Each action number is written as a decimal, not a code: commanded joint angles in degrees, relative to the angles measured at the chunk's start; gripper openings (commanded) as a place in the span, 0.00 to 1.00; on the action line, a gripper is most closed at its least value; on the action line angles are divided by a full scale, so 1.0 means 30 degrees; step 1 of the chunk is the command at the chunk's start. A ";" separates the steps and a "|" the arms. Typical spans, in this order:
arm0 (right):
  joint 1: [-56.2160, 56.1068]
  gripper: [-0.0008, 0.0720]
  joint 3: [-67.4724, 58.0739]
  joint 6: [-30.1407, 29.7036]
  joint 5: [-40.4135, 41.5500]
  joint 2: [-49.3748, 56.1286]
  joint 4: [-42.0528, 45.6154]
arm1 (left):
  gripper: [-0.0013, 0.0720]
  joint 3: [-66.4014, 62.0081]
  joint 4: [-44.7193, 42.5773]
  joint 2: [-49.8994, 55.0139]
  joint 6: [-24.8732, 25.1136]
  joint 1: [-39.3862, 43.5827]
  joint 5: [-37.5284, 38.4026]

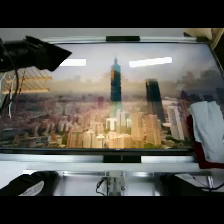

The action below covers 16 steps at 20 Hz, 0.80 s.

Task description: Fold the shirts.

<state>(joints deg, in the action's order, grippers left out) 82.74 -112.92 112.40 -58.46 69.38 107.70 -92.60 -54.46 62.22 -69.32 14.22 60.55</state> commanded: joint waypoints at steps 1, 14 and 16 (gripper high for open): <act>0.0430 0.65 0.0007 -0.0233 -0.0342 -0.0131 -0.1661 | 0.85 0.0007 0.0000 0.0015 0.0007 -0.0007 -0.0007; 0.0437 0.65 0.0007 -0.4575 -0.7613 -0.3424 -0.7548 | 0.85 0.1115 -0.0007 0.0204 -0.0364 -0.0007 0.0036; 0.0437 0.65 0.0007 -0.5537 -1.0695 -0.3475 -0.8422 | 0.85 0.1115 -0.0015 0.0379 -0.0364 -0.0007 0.0517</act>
<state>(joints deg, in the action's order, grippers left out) 84.01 -112.90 99.96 -77.19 60.14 86.70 -89.45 -54.46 62.83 -70.13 14.22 60.69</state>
